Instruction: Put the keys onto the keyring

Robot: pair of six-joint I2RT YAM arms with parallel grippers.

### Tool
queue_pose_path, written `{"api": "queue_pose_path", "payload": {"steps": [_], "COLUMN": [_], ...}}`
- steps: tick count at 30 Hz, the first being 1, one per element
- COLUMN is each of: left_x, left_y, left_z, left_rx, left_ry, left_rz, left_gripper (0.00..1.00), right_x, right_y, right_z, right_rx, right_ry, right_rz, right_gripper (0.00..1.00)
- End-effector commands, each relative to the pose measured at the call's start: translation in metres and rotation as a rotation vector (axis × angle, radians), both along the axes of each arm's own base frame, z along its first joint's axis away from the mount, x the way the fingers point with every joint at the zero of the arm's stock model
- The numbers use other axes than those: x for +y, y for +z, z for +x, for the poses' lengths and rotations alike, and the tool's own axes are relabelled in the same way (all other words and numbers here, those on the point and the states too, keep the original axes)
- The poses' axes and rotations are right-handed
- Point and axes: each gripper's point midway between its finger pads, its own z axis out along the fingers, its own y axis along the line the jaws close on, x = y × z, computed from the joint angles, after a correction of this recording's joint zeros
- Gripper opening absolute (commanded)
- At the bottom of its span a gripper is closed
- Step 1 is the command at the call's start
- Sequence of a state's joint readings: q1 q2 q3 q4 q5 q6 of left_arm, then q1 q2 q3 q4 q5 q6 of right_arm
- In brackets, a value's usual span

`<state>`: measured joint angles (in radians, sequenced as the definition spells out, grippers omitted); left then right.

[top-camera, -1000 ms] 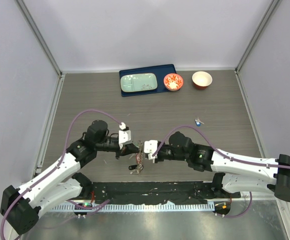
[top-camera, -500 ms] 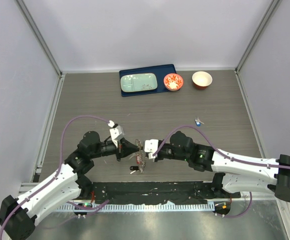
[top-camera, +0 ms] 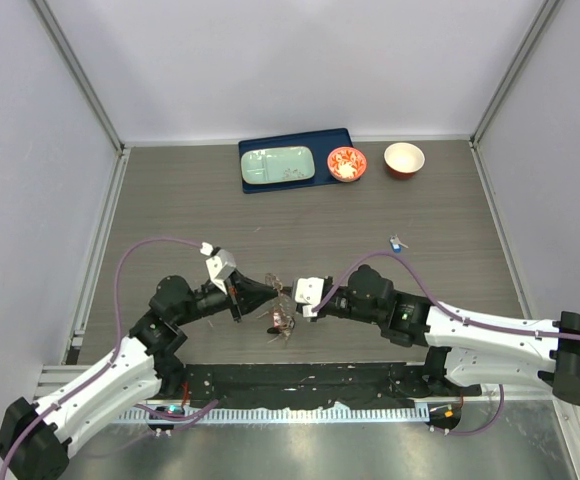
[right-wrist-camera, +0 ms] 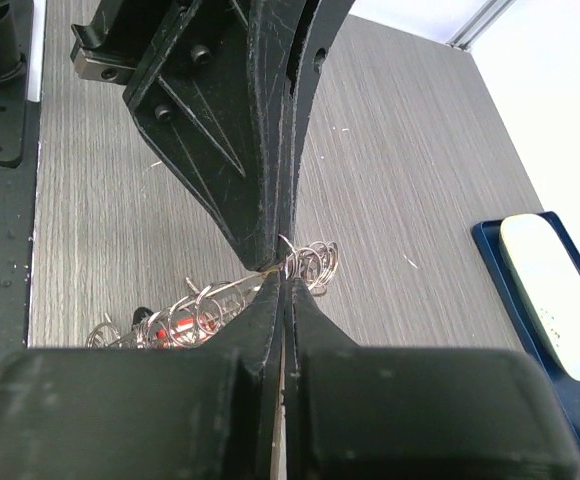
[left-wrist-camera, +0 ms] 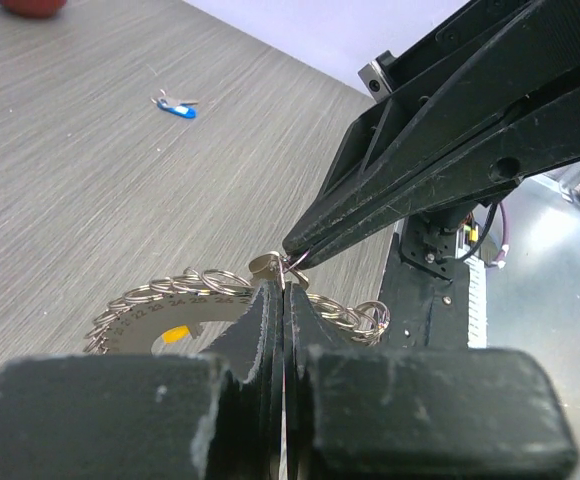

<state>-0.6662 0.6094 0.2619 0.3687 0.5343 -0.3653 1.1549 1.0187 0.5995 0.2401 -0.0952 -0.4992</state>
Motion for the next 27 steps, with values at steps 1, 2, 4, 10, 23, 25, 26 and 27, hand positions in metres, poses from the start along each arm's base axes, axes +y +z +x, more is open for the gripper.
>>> {"api": "queue_pose_path", "payload": {"steps": [1,2,4,10,23,25,26,27], "left_x": [0.004,0.004,0.006,0.013,0.01,0.01,0.01,0.01], "left_y": [0.061,0.062,0.063,0.073,0.083,0.085,0.084,0.085], "left_z": [-0.001,-0.003,-0.004,-0.006,-0.005,-0.005,-0.005,-0.005], "left_rx": [-0.17,-0.176,-0.188,-0.242,-0.299,-0.308,-0.305,-0.306], "left_ry": [0.018,0.016,0.016,0.045,0.033,0.035,0.035,0.033], "left_rz": [-0.181,-0.189,-0.207,-0.257,-0.322,-0.331,-0.331,-0.332], "left_gripper": [0.0,0.0,0.0,0.0,0.0,0.0,0.0,0.0], "right_x": [0.002,0.002,0.003,0.003,0.005,0.005,0.005,0.006], "right_y": [0.001,0.0,-0.002,-0.009,-0.011,-0.009,-0.009,-0.007], "right_z": [0.0,0.0,-0.002,-0.009,-0.022,-0.021,-0.019,-0.019], "right_rx": [0.005,0.007,0.018,0.059,0.117,0.118,0.119,0.117], "right_ry": [-0.012,-0.009,-0.002,0.028,0.079,0.069,0.061,0.059], "right_rz": [0.02,0.018,0.014,-0.01,-0.002,0.016,0.018,0.028], "right_gripper": [0.01,0.01,0.01,0.01,0.01,0.01,0.01,0.01]}}
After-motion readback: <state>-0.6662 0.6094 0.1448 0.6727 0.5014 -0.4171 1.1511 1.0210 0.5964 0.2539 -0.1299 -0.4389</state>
